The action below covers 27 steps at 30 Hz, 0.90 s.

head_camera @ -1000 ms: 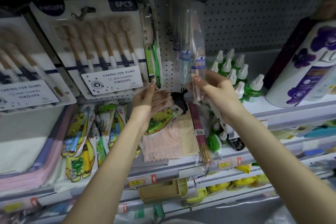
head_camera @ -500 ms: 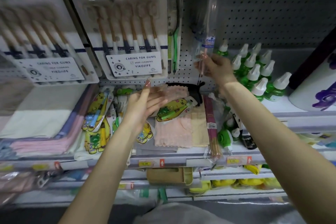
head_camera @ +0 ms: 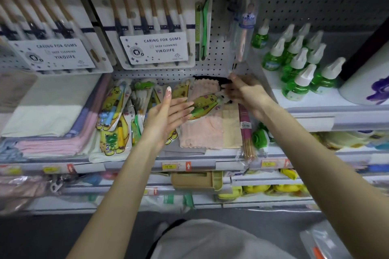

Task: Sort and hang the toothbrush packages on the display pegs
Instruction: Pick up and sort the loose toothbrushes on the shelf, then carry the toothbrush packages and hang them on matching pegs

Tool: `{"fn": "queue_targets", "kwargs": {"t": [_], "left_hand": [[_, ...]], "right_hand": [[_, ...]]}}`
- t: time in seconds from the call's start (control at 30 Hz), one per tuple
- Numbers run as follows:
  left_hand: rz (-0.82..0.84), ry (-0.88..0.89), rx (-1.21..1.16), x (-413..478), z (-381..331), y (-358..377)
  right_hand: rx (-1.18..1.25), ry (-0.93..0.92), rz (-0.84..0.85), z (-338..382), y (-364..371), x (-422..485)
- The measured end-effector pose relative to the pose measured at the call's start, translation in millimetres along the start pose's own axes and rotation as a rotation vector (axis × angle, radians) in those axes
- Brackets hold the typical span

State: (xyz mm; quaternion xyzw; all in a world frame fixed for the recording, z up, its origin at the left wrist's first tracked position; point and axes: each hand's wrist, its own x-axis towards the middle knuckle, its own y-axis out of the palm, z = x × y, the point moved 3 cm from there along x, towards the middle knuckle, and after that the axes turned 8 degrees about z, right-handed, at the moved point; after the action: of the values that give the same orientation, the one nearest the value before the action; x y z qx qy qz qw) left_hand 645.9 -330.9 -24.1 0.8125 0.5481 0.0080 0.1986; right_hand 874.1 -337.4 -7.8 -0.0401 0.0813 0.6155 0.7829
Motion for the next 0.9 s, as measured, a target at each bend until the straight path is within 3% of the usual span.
{"fn": "queue_targets", "kwargs": {"t": [0.33, 0.57, 0.9], "left_hand": [[-0.142, -0.084, 0.065, -13, 32, -63], [-0.208, -0.062, 0.102, -25, 31, -112], [-0.267, -0.074, 0.149, -39, 10, -165]], "right_hand": [[0.174, 0.31, 0.015, -87, 13, -15], [0.363, 0.428, 0.046, -119, 32, -4], [0.424, 0.626, -0.16, -130, 73, 38]]}}
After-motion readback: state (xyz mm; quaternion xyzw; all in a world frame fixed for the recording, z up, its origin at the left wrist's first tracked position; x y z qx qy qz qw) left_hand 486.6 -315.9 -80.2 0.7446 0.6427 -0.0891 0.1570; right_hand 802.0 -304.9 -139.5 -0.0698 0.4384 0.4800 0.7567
